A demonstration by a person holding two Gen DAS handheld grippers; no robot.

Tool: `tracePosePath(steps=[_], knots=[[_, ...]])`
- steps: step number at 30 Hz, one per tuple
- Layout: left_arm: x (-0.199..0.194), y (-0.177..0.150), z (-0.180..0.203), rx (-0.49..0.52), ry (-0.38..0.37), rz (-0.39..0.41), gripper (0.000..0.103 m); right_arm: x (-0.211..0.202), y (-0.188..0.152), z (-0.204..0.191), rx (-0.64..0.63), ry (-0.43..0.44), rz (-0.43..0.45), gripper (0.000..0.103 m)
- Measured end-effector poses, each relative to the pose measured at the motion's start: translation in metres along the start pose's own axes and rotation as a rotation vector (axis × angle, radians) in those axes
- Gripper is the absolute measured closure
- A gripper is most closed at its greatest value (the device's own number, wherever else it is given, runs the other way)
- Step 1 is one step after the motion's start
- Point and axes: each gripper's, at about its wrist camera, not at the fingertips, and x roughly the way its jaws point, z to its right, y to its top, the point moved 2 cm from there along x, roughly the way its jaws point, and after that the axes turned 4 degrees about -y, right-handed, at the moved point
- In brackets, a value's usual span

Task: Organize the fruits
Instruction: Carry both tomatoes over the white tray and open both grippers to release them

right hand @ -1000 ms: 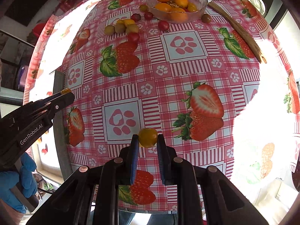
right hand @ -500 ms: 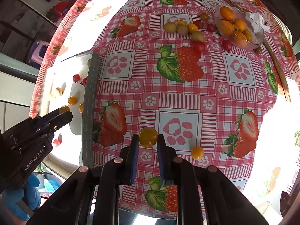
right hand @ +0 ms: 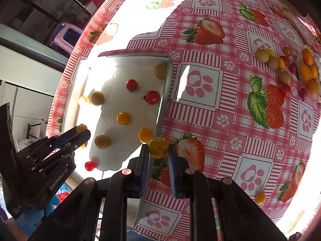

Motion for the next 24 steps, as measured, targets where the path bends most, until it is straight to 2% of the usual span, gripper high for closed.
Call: tracePosePath(steps=[8, 18, 19, 20, 21, 24], knots=[[0.02, 0.007, -0.013, -0.021, 0.017, -0.025, 0.082, 0.03, 0.037, -0.024, -0.011, 0.009, -0.016, 0.082], [0.028, 0.008, -0.004, 0.03, 0.055, -0.028, 0.079, 0.067, 0.056, -0.033, 0.001, -0.024, -0.056, 0.082], [0.029, 0.008, -0.002, 0.036, 0.069, -0.028, 0.069, 0.068, 0.057, -0.036, -0.009, -0.031, -0.055, 0.081], [0.028, 0.009, -0.001, 0.04, 0.079, -0.026, 0.045, 0.068, 0.058, -0.037, -0.018, -0.035, -0.052, 0.081], [0.025, 0.009, -0.001, 0.04, 0.09, -0.012, 0.035, 0.069, 0.059, -0.04, -0.026, -0.037, -0.054, 0.081], [0.018, 0.009, 0.0, 0.038, 0.092, 0.009, 0.032, 0.067, 0.06, -0.041, -0.027, -0.022, -0.066, 0.08]])
